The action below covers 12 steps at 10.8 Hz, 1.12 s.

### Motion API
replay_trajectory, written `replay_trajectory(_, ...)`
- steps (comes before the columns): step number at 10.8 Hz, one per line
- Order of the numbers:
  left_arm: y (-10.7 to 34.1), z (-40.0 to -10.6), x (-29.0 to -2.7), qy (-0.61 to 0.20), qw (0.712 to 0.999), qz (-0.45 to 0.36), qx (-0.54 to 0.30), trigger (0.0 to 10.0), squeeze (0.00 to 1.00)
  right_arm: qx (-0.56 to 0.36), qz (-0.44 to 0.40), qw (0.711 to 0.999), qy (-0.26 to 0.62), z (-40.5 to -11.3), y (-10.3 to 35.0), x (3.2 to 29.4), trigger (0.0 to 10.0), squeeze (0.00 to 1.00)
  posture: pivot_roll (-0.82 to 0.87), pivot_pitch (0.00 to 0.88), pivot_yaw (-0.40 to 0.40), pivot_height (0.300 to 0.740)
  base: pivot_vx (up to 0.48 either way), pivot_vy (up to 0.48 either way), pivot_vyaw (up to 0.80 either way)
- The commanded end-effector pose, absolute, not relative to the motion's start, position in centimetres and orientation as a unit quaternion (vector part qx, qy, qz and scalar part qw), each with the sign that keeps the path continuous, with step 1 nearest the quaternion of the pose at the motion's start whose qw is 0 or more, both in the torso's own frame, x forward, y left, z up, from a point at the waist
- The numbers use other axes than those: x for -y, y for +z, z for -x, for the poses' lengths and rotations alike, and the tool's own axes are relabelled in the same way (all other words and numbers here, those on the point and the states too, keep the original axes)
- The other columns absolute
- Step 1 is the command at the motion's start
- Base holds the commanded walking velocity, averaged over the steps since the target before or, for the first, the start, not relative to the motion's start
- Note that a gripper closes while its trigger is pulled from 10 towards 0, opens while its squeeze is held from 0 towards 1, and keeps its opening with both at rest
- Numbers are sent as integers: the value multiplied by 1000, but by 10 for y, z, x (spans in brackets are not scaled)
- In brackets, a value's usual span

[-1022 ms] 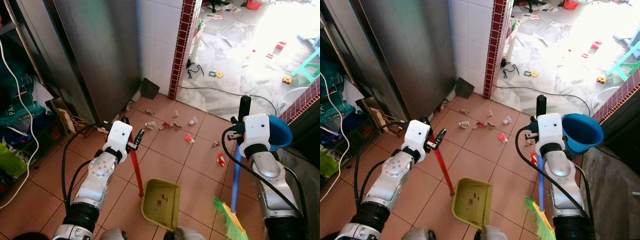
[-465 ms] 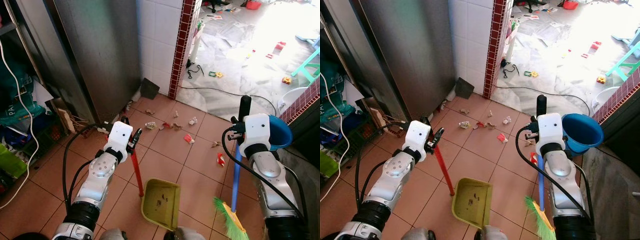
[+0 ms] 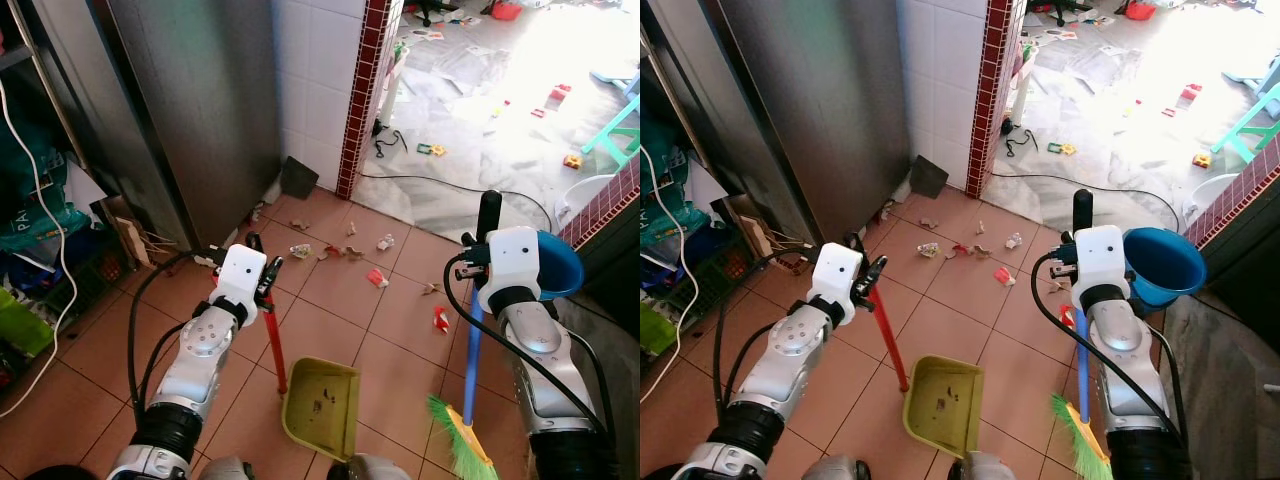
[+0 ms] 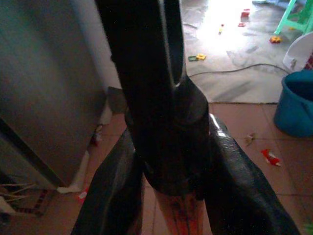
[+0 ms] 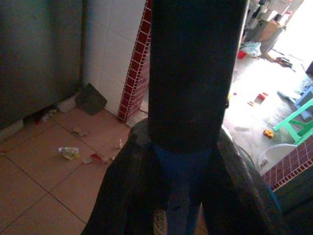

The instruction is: Sweep floor

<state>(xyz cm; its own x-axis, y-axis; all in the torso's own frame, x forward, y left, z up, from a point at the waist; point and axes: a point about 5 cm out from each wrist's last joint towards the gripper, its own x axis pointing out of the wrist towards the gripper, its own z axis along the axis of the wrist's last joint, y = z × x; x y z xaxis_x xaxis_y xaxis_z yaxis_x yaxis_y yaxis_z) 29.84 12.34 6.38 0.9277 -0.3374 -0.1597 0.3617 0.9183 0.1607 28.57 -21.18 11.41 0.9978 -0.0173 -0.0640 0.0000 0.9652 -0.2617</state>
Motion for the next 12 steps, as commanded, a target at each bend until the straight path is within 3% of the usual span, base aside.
replay_trajectory(1, 66, -301, -127, -178, 976, -109, -60, 0, 0, -18, 144, 989, -4, -288, 122, 214, 10000, 0, -128, 26, -91, 740, 0, 0, 0)
replay_trajectory(6, 71, -303, -127, -181, 976, -111, -44, 0, 0, -17, 139, 990, -6, -290, 120, 211, 10000, 0, -119, 20, -73, 740, 0, 0, 0)
replay_trajectory(12, 112, -313, -141, -158, 979, -127, 26, 0, 0, 18, 106, 994, -24, -317, 126, 193, 10000, 0, -43, 0, -1, 740, 0, 0, 0)
